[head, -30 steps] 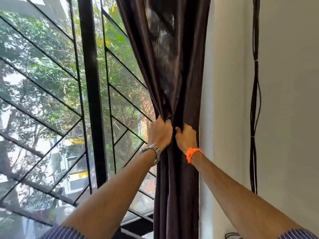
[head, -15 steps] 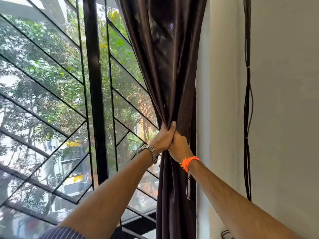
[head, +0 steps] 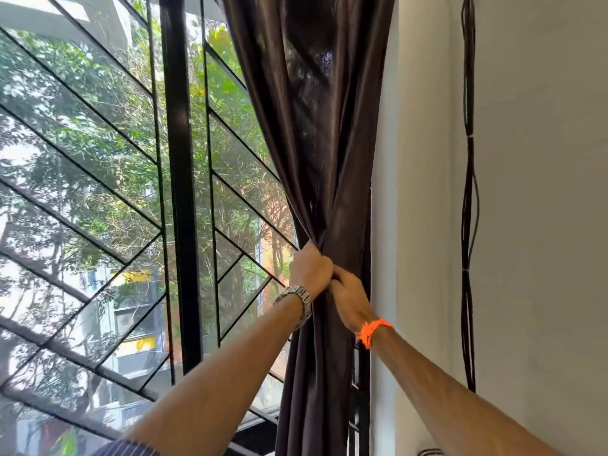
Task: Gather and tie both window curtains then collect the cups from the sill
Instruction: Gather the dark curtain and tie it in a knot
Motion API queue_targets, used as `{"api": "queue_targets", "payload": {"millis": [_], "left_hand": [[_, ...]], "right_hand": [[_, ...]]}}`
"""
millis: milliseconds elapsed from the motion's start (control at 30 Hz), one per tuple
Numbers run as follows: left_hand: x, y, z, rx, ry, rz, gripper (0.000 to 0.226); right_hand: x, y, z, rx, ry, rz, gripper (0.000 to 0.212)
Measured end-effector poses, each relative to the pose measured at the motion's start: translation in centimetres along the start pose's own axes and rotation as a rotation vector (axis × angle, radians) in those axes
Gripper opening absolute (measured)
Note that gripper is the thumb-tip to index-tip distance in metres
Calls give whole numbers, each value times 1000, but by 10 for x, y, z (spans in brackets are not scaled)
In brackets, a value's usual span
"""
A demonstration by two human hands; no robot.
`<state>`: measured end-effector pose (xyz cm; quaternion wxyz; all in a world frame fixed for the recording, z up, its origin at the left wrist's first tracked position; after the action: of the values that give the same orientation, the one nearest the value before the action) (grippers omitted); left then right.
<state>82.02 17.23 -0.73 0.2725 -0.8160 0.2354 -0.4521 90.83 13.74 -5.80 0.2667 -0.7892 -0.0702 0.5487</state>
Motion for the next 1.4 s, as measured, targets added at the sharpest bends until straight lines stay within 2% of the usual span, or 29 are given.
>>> {"api": "queue_targets", "payload": {"millis": [100, 167, 267, 367, 400, 467, 533, 667, 800, 933, 1067, 1167, 1200, 1300, 1333, 1400], "left_hand": [[1, 2, -4, -4, 20, 3, 16], [0, 3, -5, -16, -4, 19, 17], [-2, 3, -7, -56, -47, 40, 20], [-3, 2, -9, -91, -36, 23, 20], [-4, 2, -11, -103, -18, 6, 18], [-6, 1, -12, -118, 0, -13, 13], [-8, -1, -14, -118, -2, -20, 15], [-11, -2, -15, -119, 3, -31, 26], [-12, -2, -10, -115, 24, -48, 42], [-10, -2, -2, -84, 15, -62, 52], [-6, -2, 4, -83, 65, -107, 61], [-3, 2, 7, -134, 163, -128, 55], [-2, 5, 7, -165, 211, -134, 61], [4, 12, 6, -338, 261, -158, 118], [7, 13, 5, -400, 250, -183, 127], [9, 13, 2, -507, 255, -216, 128]], "right_hand": [[11, -16, -18, 102, -228, 58, 31], [19, -29, -31, 246, -193, 119, 38], [33, -52, -43, 409, -132, 212, 83], [47, -68, -42, 330, -204, 356, 118], [50, -68, -40, 279, -257, 406, 120], [57, -66, -38, 210, -292, 466, 102], [61, -62, -40, 181, -285, 446, 77], [69, -58, -51, 226, -200, 365, 51], [60, -48, -60, 273, -108, 306, 45], [35, -38, -50, 230, -107, 205, 26], [11, -23, -24, 123, -157, 183, 43], [-3, -8, -3, -118, -258, 233, 63], [-7, -4, 2, -201, -236, 236, 70], [-17, 3, 12, -415, -84, 145, 103], [-19, 4, 13, -445, -33, 100, 113], [-21, 1, 14, -395, 58, 24, 117]]}}
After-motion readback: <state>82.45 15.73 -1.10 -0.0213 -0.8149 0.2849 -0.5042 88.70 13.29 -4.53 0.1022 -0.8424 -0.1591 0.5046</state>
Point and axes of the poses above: each hand's wrist, its own y-axis away from the middle knuckle, its own z-axis out of the palm, x = y × z, the point moved 4 cm from there along -y, towards the middle knuckle, and after that the axes turned 8 degrees about z, right-handed, at the moved point
